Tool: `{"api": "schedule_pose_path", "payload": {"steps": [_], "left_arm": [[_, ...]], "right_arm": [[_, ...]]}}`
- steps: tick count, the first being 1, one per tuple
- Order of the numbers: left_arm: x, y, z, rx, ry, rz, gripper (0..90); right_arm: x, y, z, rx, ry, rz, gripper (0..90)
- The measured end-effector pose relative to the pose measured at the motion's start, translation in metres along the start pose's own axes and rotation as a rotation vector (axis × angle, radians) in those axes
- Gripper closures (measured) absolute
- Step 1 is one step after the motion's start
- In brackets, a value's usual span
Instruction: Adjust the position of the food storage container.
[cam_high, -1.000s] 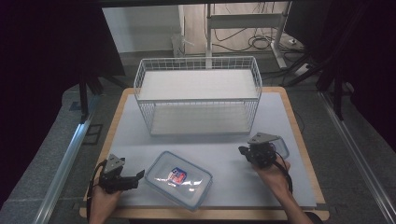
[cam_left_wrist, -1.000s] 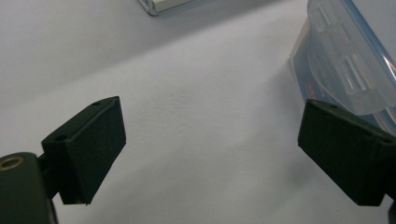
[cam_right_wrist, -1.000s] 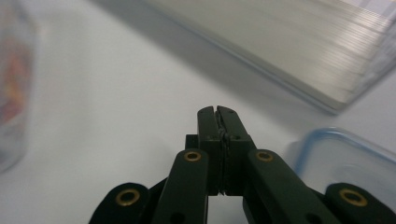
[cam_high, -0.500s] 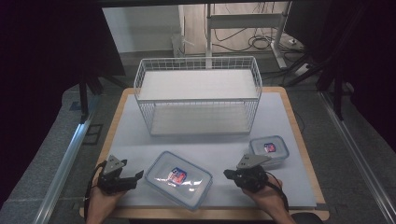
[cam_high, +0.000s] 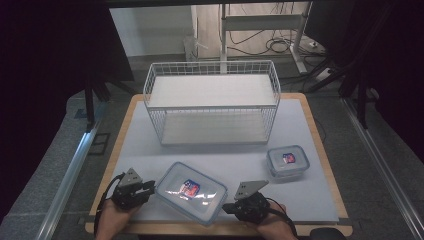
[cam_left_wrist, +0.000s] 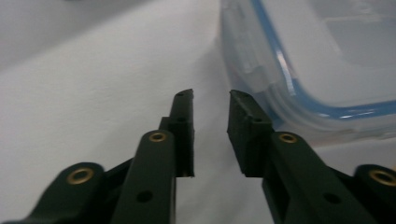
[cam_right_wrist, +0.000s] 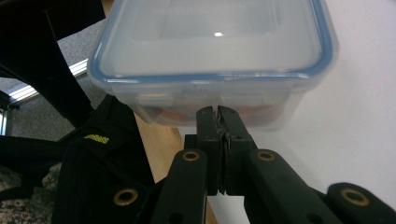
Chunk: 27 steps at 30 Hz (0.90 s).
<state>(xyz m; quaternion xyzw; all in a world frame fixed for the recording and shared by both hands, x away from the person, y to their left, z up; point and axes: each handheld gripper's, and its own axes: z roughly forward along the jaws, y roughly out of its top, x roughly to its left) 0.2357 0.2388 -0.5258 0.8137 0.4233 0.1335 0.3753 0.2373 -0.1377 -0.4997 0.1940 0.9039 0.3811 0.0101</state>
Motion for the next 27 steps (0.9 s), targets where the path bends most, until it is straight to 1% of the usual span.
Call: {"api": "schedule_pose_path", "payload": {"steps": [1,2,5,7,9,11,12,16,20,21,24,25,26,27], "left_arm": [[0.0,0.0,0.0,0.0,0.0,0.0,78.9],[-0.001,0.001,0.001,0.006,0.002,-0.001,81.2],[-0.003,0.003,0.003,0.014,-0.007,-0.023,85.6],[-0.004,0.003,0.004,0.017,-0.01,-0.032,89.5],[-0.007,0.005,0.006,0.028,-0.012,-0.033,89.7],[-0.009,0.006,0.007,0.027,-0.013,-0.04,89.8],[-0.012,0.008,0.01,0.036,-0.016,-0.036,89.8],[-0.018,0.012,0.016,0.045,-0.034,-0.024,89.8],[-0.026,0.018,0.022,0.052,-0.042,-0.009,89.8],[-0.026,0.018,0.022,0.052,-0.042,-0.009,89.8],[-0.033,0.025,0.03,0.057,-0.058,0.002,89.8],[-0.033,0.025,0.03,0.057,-0.058,0.002,89.8],[-0.036,0.028,0.034,0.057,-0.067,0.01,89.8],[-0.038,0.03,0.036,0.057,-0.071,0.014,89.8]], "right_arm": [[0.0,0.0,0.0,0.0,0.0,0.0,89.0],[-0.001,0.0,0.001,0.009,-0.014,-0.009,89.7],[-0.004,-0.001,0.001,0.0,-0.01,0.01,89.8],[-0.007,0.0,-0.001,-0.006,-0.026,0.015,89.9],[-0.013,-0.002,-0.003,-0.012,-0.053,0.029,89.9],[-0.015,-0.003,-0.003,-0.014,-0.059,0.038,89.9],[-0.02,-0.004,-0.005,-0.022,-0.071,0.064,89.9],[-0.029,-0.006,-0.009,-0.031,-0.121,0.08,90.0],[-0.043,-0.008,-0.014,-0.044,-0.163,0.121,90.0],[-0.046,-0.008,-0.015,-0.047,-0.175,0.129,90.0],[-0.054,-0.009,-0.018,-0.047,-0.212,0.141,90.0],[-0.054,-0.009,-0.018,-0.047,-0.212,0.141,90.0],[-0.06,-0.01,-0.02,-0.048,-0.233,0.15,90.0],[-0.063,-0.01,-0.021,-0.048,-0.244,0.156,90.0]]}}
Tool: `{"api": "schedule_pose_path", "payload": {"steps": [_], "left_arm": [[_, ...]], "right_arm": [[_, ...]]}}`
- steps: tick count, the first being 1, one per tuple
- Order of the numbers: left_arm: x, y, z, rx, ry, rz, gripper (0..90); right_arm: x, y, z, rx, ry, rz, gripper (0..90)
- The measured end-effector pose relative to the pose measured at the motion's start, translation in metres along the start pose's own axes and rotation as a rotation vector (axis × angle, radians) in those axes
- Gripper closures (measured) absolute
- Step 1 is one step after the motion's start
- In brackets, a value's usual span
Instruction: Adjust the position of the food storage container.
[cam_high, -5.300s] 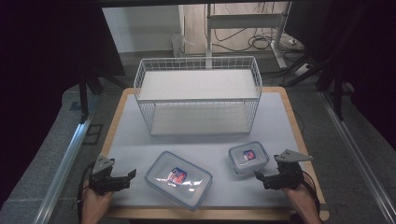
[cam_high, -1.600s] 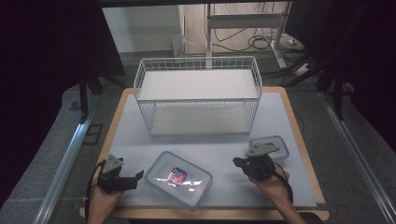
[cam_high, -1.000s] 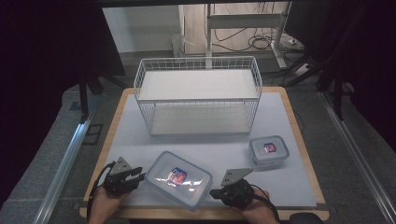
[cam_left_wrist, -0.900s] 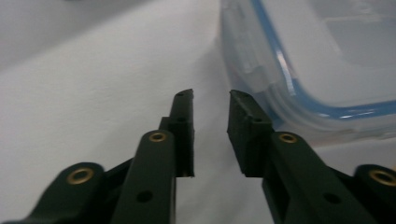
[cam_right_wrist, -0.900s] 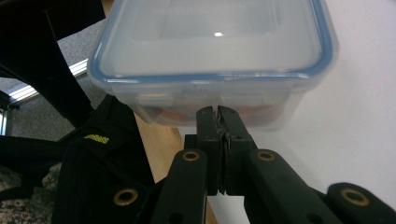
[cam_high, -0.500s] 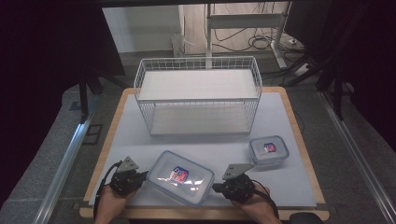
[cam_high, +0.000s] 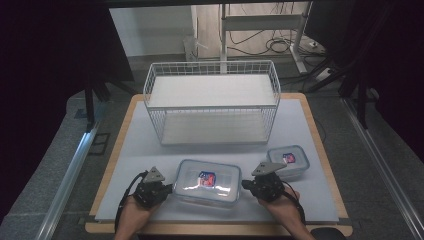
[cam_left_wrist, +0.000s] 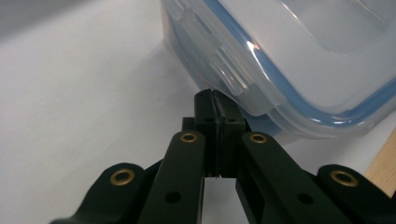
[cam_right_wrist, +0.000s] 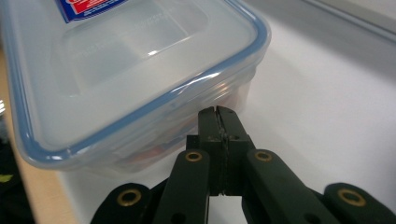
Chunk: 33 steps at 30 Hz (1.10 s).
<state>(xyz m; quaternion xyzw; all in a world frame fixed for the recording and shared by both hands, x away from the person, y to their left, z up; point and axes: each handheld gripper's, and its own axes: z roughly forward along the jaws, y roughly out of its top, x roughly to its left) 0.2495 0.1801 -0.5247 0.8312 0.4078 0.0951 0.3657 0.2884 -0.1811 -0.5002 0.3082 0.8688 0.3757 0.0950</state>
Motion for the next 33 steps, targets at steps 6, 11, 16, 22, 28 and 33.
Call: {"api": "schedule_pose_path", "payload": {"steps": [6,11,16,22,28,33], "left_arm": [[-0.009,0.009,0.009,0.005,0.003,0.023,89.7],[-0.011,0.013,0.015,0.002,0.021,0.013,89.7],[-0.006,0.014,0.019,-0.003,0.053,-0.014,89.7],[-0.004,0.016,0.021,-0.006,0.069,-0.02,89.7],[-0.005,0.016,0.02,-0.003,0.071,-0.014,86.5],[0.0,0.011,0.002,-0.038,0.096,-0.014,75.0]], "right_arm": [[-0.014,0.0,0.0,-0.002,-0.047,0.027,90.0],[-0.021,-0.001,-0.002,-0.001,-0.059,0.047,90.0],[-0.014,-0.003,-0.004,0.005,-0.048,0.035,90.0],[-0.006,-0.007,-0.008,0.016,-0.035,0.035,90.0],[-0.001,-0.009,-0.01,0.024,-0.015,0.028,90.0],[0.001,-0.009,-0.021,0.024,-0.033,-0.032,82.9]]}}
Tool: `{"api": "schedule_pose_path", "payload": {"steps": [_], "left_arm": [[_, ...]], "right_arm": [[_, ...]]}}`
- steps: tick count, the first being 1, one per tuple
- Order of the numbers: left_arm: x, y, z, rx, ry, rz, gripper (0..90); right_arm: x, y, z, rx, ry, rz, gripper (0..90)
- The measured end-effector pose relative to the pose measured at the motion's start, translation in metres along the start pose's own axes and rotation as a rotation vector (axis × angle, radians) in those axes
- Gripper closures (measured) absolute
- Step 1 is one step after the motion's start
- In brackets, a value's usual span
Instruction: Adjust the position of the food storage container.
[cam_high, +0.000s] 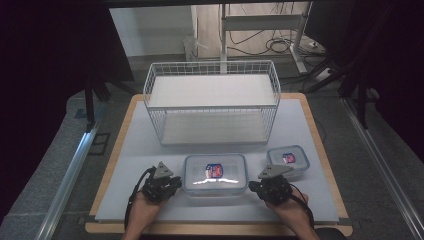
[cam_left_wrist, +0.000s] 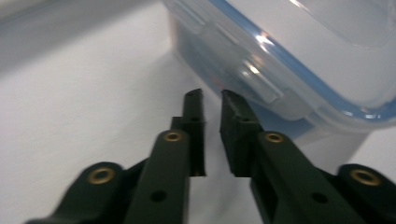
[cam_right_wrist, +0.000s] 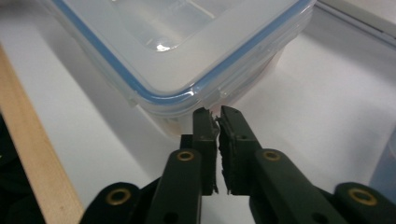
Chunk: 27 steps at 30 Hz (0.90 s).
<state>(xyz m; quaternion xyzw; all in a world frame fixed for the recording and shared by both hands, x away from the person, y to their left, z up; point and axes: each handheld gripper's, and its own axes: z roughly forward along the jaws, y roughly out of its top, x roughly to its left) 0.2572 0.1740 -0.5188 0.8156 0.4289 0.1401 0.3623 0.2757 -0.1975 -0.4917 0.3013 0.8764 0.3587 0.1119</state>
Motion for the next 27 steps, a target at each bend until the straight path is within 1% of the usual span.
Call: {"api": "schedule_pose_path", "payload": {"steps": [1,2,3,4,5,6,7,8,9,10,11,13,14,16,18,22,23,24,26,27], "left_arm": [[0.002,-0.002,-0.004,-0.008,0.008,-0.005,71.7],[0.003,-0.004,-0.007,-0.011,0.02,-0.001,67.6],[0.003,-0.006,-0.009,-0.02,0.03,-0.007,63.3],[0.004,-0.009,-0.012,-0.017,0.037,-0.005,59.5],[0.004,-0.012,-0.014,-0.018,0.041,-0.007,55.5],[0.004,-0.012,-0.014,-0.018,0.041,-0.007,51.1],[0.005,-0.015,-0.016,-0.017,0.042,-0.006,46.8],[0.006,-0.02,-0.021,-0.02,0.04,-0.005,43.3],[0.006,-0.02,-0.021,-0.02,0.04,-0.005,39.4],[0.006,-0.021,-0.022,-0.019,0.039,-0.003,36.0],[0.007,-0.023,-0.024,-0.019,0.039,-0.005,36.0],[0.007,-0.026,-0.026,-0.02,0.04,-0.012,31.5],[0.006,-0.029,-0.029,-0.02,0.043,-0.017,26.9],[0.005,-0.03,-0.029,-0.024,0.048,-0.017,23.0],[0.004,-0.03,-0.031,-0.03,0.054,-0.014,18.2],[0.002,-0.031,-0.03,-0.039,0.043,0.006,11.2],[0.002,-0.031,-0.03,-0.039,0.043,0.006,10.1],[0.001,-0.031,-0.029,-0.04,0.037,0.019,9.4],[0.001,-0.032,-0.027,-0.038,0.039,0.036,7.7],[0.001,-0.032,-0.027,-0.038,0.039,0.036,7.5]], "right_arm": [[-0.001,0.0,-0.002,-0.003,0.004,-0.003,81.0],[-0.003,-0.001,-0.004,-0.007,-0.001,-0.01,79.0],[-0.005,-0.002,-0.007,-0.014,-0.005,-0.013,76.5],[-0.007,-0.002,-0.009,-0.018,-0.005,-0.013,74.0],[-0.009,-0.004,-0.012,-0.023,-0.007,-0.01,71.3],[-0.009,-0.004,-0.012,-0.023,-0.007,-0.01,71.3],[-0.012,-0.007,-0.016,-0.031,-0.015,-0.003,66.2],[-0.014,-0.009,-0.017,-0.031,-0.018,0.001,64.1],[-0.014,-0.009,-0.017,-0.031,-0.018,0.001,64.1],[-0.017,-0.013,-0.02,-0.033,-0.015,0.01,60.6],[-0.017,-0.013,-0.02,-0.033,-0.015,0.01,60.6],[-0.018,-0.016,-0.022,-0.036,-0.015,0.008,57.5],[-0.018,-0.018,-0.024,-0.037,-0.011,-0.001,54.4],[-0.018,-0.02,-0.025,-0.043,-0.014,-0.012,50.5],[-0.02,-0.021,-0.024,-0.044,-0.014,-0.01,46.3],[-0.025,-0.022,-0.022,-0.048,0.001,0.006,38.9],[-0.025,-0.023,-0.021,-0.045,0.006,0.009,37.8],[-0.025,-0.023,-0.021,-0.042,0.009,0.008,36.6],[-0.026,-0.023,-0.02,-0.038,0.013,0.006,34.9],[-0.026,-0.023,-0.02,-0.038,0.013,0.006,34.9]]}}
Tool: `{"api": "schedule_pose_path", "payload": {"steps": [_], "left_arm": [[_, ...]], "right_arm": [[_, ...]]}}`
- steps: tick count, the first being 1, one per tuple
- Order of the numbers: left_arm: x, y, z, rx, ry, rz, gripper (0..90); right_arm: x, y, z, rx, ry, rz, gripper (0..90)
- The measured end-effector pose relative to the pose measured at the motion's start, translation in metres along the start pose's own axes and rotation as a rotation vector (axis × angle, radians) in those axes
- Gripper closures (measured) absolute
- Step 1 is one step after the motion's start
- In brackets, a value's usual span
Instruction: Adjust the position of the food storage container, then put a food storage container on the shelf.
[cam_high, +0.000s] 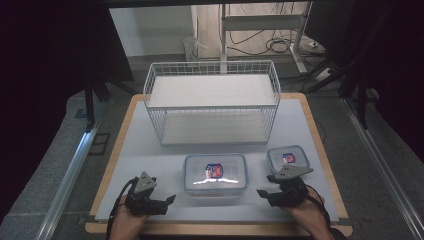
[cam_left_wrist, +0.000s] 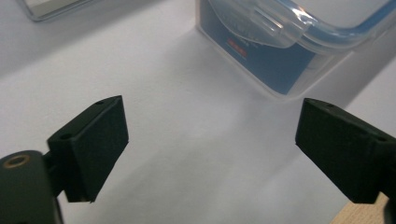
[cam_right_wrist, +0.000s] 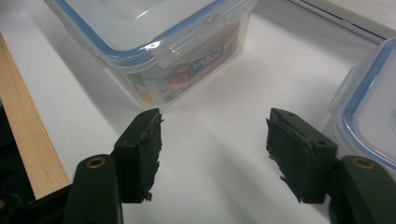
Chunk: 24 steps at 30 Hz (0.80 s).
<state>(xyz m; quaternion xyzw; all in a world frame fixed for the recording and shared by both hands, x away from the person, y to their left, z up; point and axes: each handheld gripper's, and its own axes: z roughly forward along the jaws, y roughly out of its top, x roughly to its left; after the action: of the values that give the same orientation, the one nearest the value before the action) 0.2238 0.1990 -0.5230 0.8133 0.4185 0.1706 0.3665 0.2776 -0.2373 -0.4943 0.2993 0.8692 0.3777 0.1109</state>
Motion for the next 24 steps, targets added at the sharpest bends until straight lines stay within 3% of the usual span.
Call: {"api": "schedule_pose_path", "payload": {"steps": [12,13,17,24], "left_arm": [[0.007,-0.004,0.001,-0.048,-0.024,-0.026,7.3],[0.009,-0.004,0.002,-0.054,-0.039,-0.046,7.3],[0.011,-0.004,0.002,-0.065,-0.045,-0.066,7.3],[0.009,0.001,0.003,-0.04,-0.051,-0.064,6.9]], "right_arm": [[0.0,0.0,0.004,-0.007,0.021,0.013,25.6],[-0.001,0.001,0.005,-0.009,0.019,0.021,24.3],[-0.002,0.001,0.006,-0.02,0.018,0.042,18.9],[-0.001,0.005,0.007,-0.036,0.04,0.072,11.1]]}}
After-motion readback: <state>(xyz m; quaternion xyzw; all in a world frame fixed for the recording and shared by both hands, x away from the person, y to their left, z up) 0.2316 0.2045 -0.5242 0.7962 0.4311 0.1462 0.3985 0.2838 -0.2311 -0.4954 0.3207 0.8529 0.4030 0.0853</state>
